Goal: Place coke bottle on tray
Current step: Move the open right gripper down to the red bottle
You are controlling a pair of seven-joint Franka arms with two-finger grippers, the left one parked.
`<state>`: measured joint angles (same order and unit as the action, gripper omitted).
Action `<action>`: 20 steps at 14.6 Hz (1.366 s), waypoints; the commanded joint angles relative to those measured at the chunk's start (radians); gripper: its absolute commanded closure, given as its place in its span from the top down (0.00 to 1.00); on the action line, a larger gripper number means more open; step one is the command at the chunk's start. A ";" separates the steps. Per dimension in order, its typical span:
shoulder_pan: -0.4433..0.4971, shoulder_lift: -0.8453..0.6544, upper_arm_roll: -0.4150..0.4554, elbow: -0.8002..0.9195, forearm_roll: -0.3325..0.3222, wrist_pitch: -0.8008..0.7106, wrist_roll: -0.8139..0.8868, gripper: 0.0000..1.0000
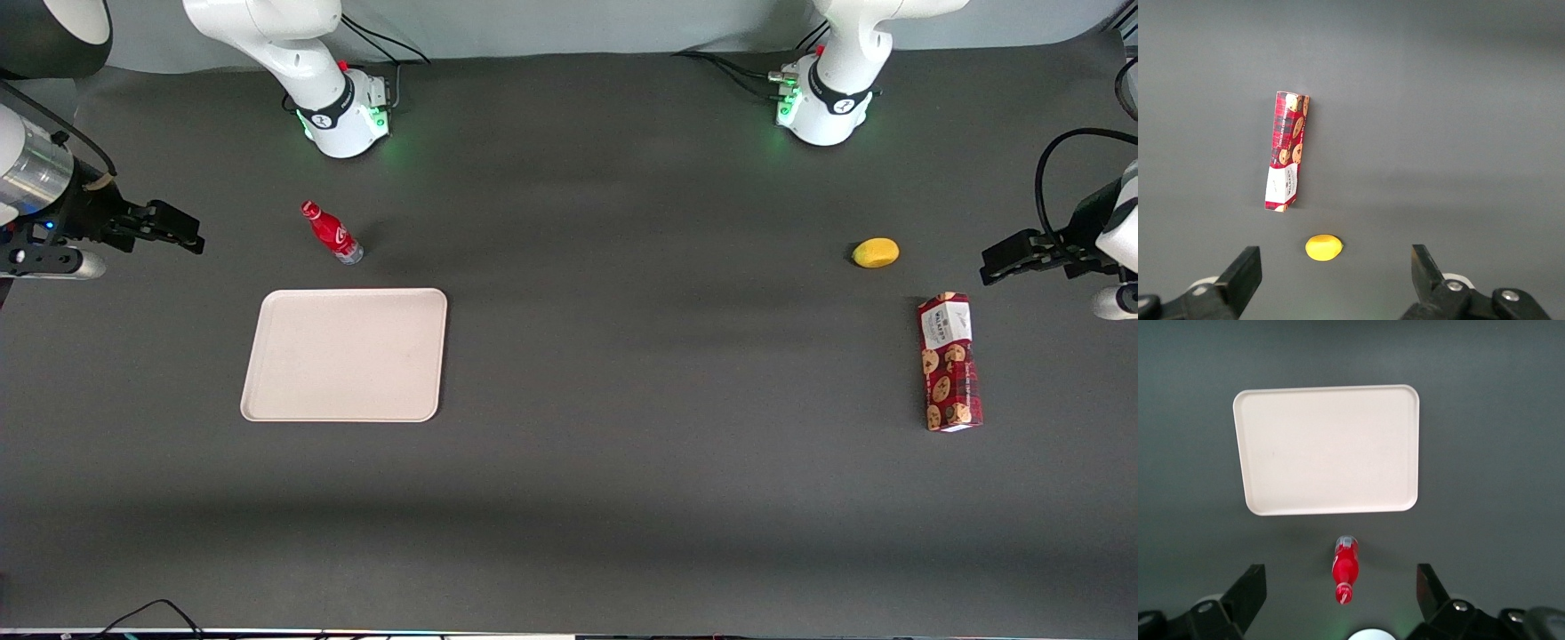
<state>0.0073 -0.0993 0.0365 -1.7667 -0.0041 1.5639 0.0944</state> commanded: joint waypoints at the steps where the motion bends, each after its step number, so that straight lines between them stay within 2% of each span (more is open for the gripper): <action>1: 0.052 -0.046 0.009 -0.063 -0.007 -0.018 0.013 1.00; 4: 0.103 -0.066 0.023 -0.097 -0.004 -0.024 0.014 1.00; 9: 0.108 -0.088 0.036 -0.125 -0.004 -0.045 0.014 1.00; 11: 0.108 -0.118 0.055 -0.193 -0.004 -0.022 0.022 1.00; 13: 0.108 -0.163 0.057 -0.331 0.001 0.078 0.025 1.00; 16: 0.109 -0.275 0.060 -0.612 0.027 0.333 0.024 1.00; 20: 0.109 -0.353 0.060 -0.871 0.038 0.575 0.002 1.00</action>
<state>0.1127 -0.3431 0.0972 -2.4766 0.0108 2.0299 0.0965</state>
